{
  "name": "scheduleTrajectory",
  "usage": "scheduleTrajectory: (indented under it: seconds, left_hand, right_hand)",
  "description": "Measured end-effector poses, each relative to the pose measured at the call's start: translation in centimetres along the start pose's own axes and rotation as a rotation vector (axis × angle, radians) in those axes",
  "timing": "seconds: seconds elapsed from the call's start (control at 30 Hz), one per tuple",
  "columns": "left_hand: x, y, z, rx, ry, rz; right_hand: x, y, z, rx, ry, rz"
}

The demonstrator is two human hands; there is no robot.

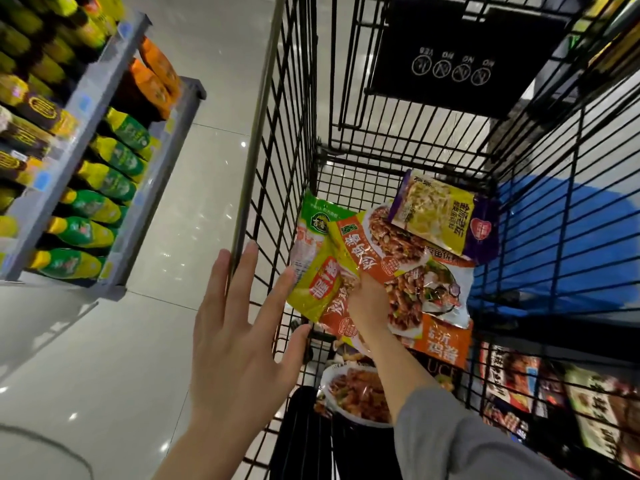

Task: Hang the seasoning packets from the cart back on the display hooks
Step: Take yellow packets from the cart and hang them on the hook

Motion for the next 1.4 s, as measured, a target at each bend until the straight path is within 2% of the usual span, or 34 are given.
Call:
scheduleTrajectory:
  seconds: [0.1, 0.33, 0.5, 0.57, 0.7, 0.77, 0.87, 0.9, 1.07, 1.23, 1.3, 1.4]
  left_hand:
    - [0.1, 0.1, -0.1, 0.003, -0.001, 0.000]
    - [0.0, 0.1, -0.1, -0.006, -0.036, -0.029]
    - [-0.6, 0.5, -0.2, 0.026, -0.201, -0.171]
    - [-0.6, 0.6, 0.0, 0.012, -0.200, -0.216]
    - [-2.1, 1.5, 0.3, 0.019, 0.039, -0.224]
    - [-4.3, 2.5, 0.7, 0.172, 0.326, -0.031]
    - [-7.2, 3.7, 0.1, 0.455, 0.762, 0.467]
    - [-7.6, 4.0, -0.4, 0.507, 0.777, 0.531]
    - [-6.6, 5.3, -2.9, 0.574, 0.617, 0.628]
    - [-5.8, 6.1, -3.7, 0.601, 0.482, 0.568]
    - [-5.5, 5.9, -3.6, 0.571, 0.444, 0.513]
    - [-4.4, 6.1, -3.4, 0.552, 0.401, 0.451]
  right_hand:
    - [-1.2, 0.2, 2.0, -0.011, -0.013, -0.099]
    - [-2.1, 3.8, 5.9, -0.051, 0.041, -0.112]
    - [-0.2, 7.7, 8.6, -0.076, -0.008, -0.113]
    - [1.4, 9.3, 10.1, -0.110, -0.058, -0.090]
    - [4.7, 12.9, 13.0, -0.163, -0.163, -0.020]
    - [5.7, 14.7, 13.6, -0.164, -0.226, -0.006]
    - [6.2, 17.6, 12.5, -0.110, -0.211, 0.071]
    - [6.0, 18.4, 11.7, -0.101, -0.187, 0.103]
    - [3.2, 21.4, 8.7, -0.015, -0.129, 0.061]
    - [2.3, 22.4, 7.4, 0.098, -0.163, 0.032]
    - [2.9, 22.1, 7.8, 0.206, -0.101, 0.063]
    - [3.3, 20.8, 9.2, 0.527, -0.158, -0.015]
Point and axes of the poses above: each hand's wrist, its own y-axis away from the middle knuckle, its own z-axis out of the back of the hand, x = y × z, the point moved 3 cm from there along -y, towards the middle knuckle, and after that the axes turned 6 degrees about -y, right-handed, at the moved point
